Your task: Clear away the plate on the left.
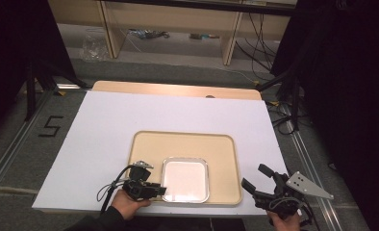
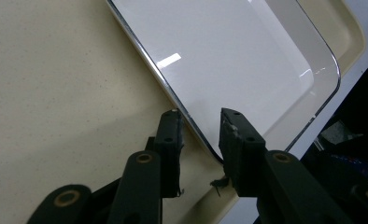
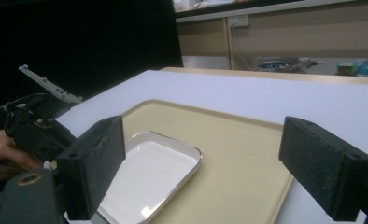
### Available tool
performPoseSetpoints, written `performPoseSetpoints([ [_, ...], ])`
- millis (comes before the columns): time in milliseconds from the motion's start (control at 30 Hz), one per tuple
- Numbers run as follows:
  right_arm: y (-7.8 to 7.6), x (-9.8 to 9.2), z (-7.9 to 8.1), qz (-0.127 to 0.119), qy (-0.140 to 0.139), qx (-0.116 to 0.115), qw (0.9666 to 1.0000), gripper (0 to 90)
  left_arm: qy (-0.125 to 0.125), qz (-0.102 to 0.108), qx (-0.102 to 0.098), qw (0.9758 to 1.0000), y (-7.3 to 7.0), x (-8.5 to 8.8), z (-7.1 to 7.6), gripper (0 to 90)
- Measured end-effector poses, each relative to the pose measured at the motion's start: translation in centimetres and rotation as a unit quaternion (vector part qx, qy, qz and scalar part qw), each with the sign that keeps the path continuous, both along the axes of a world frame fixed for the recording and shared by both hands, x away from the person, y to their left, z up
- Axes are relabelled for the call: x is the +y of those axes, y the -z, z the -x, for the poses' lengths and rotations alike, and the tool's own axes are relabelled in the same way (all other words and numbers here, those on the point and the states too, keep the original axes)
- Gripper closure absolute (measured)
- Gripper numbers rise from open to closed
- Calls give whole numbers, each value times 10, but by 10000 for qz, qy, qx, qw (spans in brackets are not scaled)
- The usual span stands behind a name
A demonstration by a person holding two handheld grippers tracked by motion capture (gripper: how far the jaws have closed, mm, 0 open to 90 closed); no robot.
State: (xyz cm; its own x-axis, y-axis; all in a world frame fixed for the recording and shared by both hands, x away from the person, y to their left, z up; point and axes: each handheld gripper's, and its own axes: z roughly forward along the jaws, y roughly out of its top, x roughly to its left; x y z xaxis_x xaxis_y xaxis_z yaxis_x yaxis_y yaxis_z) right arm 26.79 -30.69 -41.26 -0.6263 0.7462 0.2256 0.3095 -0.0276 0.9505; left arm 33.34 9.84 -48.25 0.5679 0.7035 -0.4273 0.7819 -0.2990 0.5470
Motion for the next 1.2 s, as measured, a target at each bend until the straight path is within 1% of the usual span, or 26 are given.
performPoseSetpoints([
  [67, 0, 0, 0, 6, 0, -2, 10000, 155, 29, -59, -24, 10000, -1, -1, 0, 680],
  [133, 0, 0, 0, 10, 2, 2, 10000, 155, -42, -22, -3, 10000, -1, -1, 0, 640],
  [167, -1, -1, 0, 102, 20, 11, 9999, 155, -37, -30, -25, 10000, -2, 0, 0, 611],
  [233, -1, -1, 0, 141, 29, -11, 9999, 155, -24, -57, -43, 10000, -3, 1, 0, 599],
  [267, 0, 0, 0, 27, -1, 16, 10000, 155, -50, -66, -79, 9999, -5, 4, -1, 557],
  [300, 0, 0, 0, 33, 0, 20, 10000, 155, -95, 26, -99, 9999, -7, 6, -1, 557],
  [333, 0, 0, 0, 4, 6, 6, 10000, 155, -160, 211, -120, 9996, -9, 8, -1, 554],
  [367, 0, 0, 0, 6, 14, 18, 10000, 155, -202, 329, -155, 9991, -10, 10, -1, 538],
  [433, 0, 0, 0, 4, 6, 7, 10000, 155, -242, 381, -273, 9986, -15, 13, -1, 512],
  [500, -1, -1, 0, 127, 25, 31, 9999, 155, -265, 412, -323, 9983, -16, 15, -1, 487],
  [533, -1, -1, 0, 127, 25, 31, 9999, 155, -281, 453, -367, 9979, -18, 17, -1, 487],
  [567, -1, -1, 0, 130, 24, 23, 9999, 155, -302, 557, -492, 9968, -21, 19, 1, 478],
  [600, -1, -1, 0, 130, 24, 23, 9999, 155, -302, 557, -492, 9968, -21, 19, 1, 465],
  [633, -1, -1, 0, 127, 22, 31, 9999, 155, -366, 534, -637, 9959, -24, 20, 2, 425],
  [667, -1, -1, 0, 141, 29, -7, 9999, 155, -351, 472, -703, 9958, -26, 20, 2, 407],
  [700, 0, -1, 0, 81, 5, 12, 10000, 155, -384, 519, -777, 9949, -27, 21, 3, 396],
  [733, 0, -1, 0, 81, 5, 12, 10000, 155, -384, 519, -777, 9949, -27, 21, 3, 388],
  [767, 0, 0, 0, 6, 7, 16, 10000, 155, -414, 545, -910, 9935, -30, 23, 4, 377],
  [833, 0, 0, 0, 5, 8, 12, 10000, 155, -441, 570, -953, 9928, -31, 24, 3, 364],
  [867, 0, 0, 0, 5, 7, 9, 10000, 155, -497, 661, -1041, 9911, -32, 27, 4, 343],
  [933, 0, 0, 0, 2, 5, 11, 10000, 155, -504, 669, -1076, 9907, -33, 28, 4, 330],
  [967, 0, 0, 0, 9, 5, 11, 10000, 155, -549, 699, -1215, 9886, -35, 31, 4, 319],
  [1033, 0, 0, 0, 4, 7, 18, 10000, 155, -556, 675, -1269, 9881, -36, 32, 4, 315],
  [1067, 0, 0, 0, 8, 1, 6, 10000, 155, -579, 648, -1373, 9867, -37, 34, 5, 313],
  [1133, 0, 0, 0, 8, -1, 9, 10000, 155, -514, 533, -1621, 9840, -40, 36, 6, 311],
  [1200, 0, 0, 0, 16, -1, 5, 10000, 155, -555, 522, -1698, 9825, -41, 38, 8, 308],
])
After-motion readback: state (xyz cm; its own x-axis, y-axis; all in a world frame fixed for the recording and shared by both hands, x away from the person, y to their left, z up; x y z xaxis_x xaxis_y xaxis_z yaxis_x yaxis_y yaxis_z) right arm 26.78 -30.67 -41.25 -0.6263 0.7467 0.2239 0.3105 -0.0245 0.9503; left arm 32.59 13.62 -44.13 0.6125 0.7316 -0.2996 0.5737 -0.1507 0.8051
